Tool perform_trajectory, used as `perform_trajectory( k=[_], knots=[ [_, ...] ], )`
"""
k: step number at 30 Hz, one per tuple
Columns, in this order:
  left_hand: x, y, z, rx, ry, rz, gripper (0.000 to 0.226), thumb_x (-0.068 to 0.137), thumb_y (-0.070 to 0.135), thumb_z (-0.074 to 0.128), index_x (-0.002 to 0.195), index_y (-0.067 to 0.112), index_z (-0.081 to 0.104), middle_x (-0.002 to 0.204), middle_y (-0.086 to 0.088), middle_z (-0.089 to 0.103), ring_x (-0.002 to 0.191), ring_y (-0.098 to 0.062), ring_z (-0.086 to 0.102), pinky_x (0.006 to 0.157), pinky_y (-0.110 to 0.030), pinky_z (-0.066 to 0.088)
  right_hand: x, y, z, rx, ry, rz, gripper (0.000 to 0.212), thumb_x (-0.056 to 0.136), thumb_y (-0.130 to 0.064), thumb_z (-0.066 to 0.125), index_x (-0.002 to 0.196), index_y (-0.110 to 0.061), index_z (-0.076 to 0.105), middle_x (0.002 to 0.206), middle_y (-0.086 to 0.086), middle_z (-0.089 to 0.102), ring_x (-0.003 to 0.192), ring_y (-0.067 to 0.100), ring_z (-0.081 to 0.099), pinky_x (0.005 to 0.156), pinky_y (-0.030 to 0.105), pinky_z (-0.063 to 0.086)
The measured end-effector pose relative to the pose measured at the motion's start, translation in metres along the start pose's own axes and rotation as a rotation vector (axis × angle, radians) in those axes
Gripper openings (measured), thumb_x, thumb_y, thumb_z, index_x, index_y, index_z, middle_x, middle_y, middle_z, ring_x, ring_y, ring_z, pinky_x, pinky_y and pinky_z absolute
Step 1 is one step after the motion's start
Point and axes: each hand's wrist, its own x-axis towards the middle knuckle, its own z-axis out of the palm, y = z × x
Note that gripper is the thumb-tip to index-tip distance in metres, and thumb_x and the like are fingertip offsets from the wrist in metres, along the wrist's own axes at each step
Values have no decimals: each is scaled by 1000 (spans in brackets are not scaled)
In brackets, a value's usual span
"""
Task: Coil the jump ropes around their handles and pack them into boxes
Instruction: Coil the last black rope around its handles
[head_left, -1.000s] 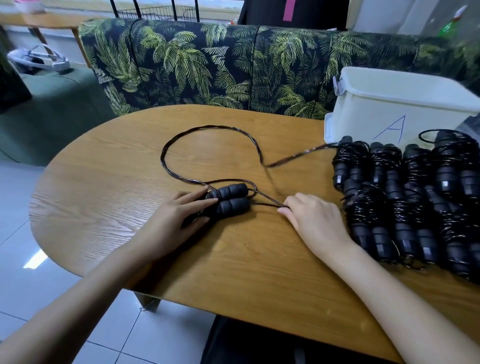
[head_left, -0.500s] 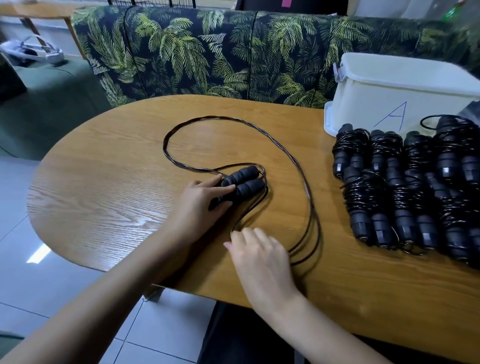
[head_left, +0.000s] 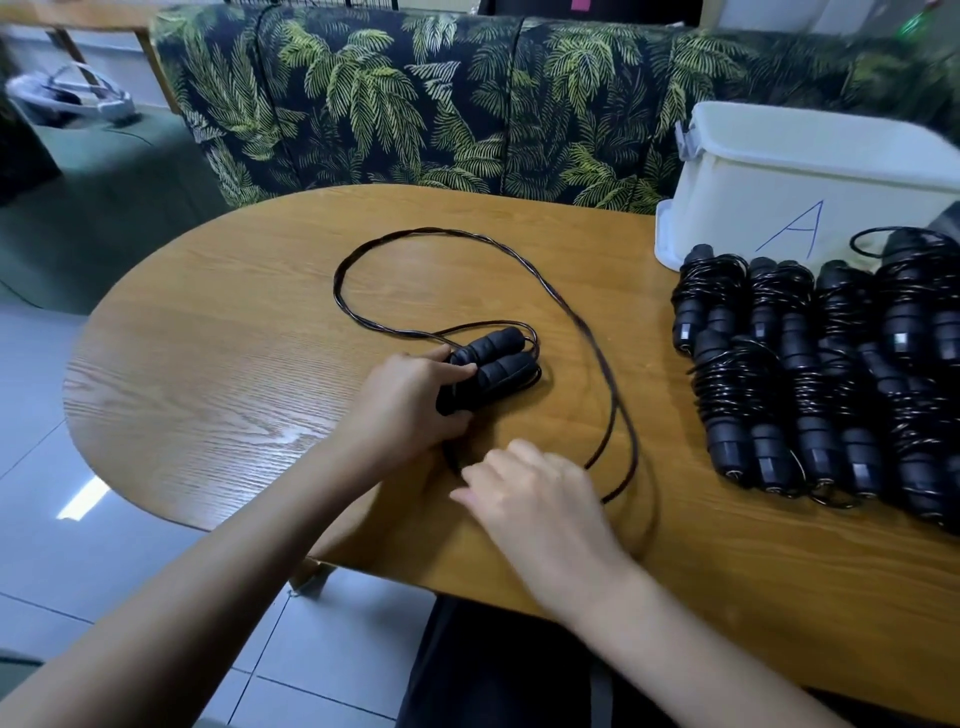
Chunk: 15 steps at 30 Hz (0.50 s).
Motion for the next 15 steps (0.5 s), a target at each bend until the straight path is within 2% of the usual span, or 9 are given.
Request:
perform_trajectory(
  k=[3,5,7,9,10,15],
  knots=[
    [2,-8,5,-49,58,40,56,75,27,80,129,24,65,123,-10,69,106,-36,66,83,-37,51,8,50,-16,44,-74,-78,27,85,-39,64,67,-20,67,61,-7,59,63,16,55,40,27,40],
    [2,-9,9,-38,70,3,67,78,32,77,140,28,51,113,-10,68,100,-36,63,79,-37,50,8,77,-21,81,-167,-78,30,86,-43,57,72,-22,71,64,-12,61,66,15,54,41,23,33],
    [1,-12,14,-20,72,-19,78,80,34,76,148,28,39,124,-11,62,106,-34,58,86,-38,48,4,97,-21,103,-233,-66,30,87,-44,54,76,-24,72,67,-15,61,69,15,54,46,22,32],
    [-2,-15,21,-31,114,44,77,81,28,76,149,19,42,140,-11,55,113,-36,54,95,-42,47,2,112,-24,123,-286,-38,31,90,-45,50,81,-25,71,72,-16,61,76,15,55,53,25,41],
    [-3,-17,24,-37,128,66,75,81,25,77,148,16,44,140,-12,54,113,-37,53,95,-44,47,1,119,-25,142,-307,-9,33,91,-46,47,83,-25,70,76,-17,60,81,13,53,59,26,44],
    [1,-25,30,-69,187,142,66,79,29,67,139,5,54,120,-19,64,100,-41,58,89,-47,51,-2,138,-25,239,-430,91,33,95,-49,35,90,-27,59,86,-18,52,92,1,40,72,24,42]
  ],
)
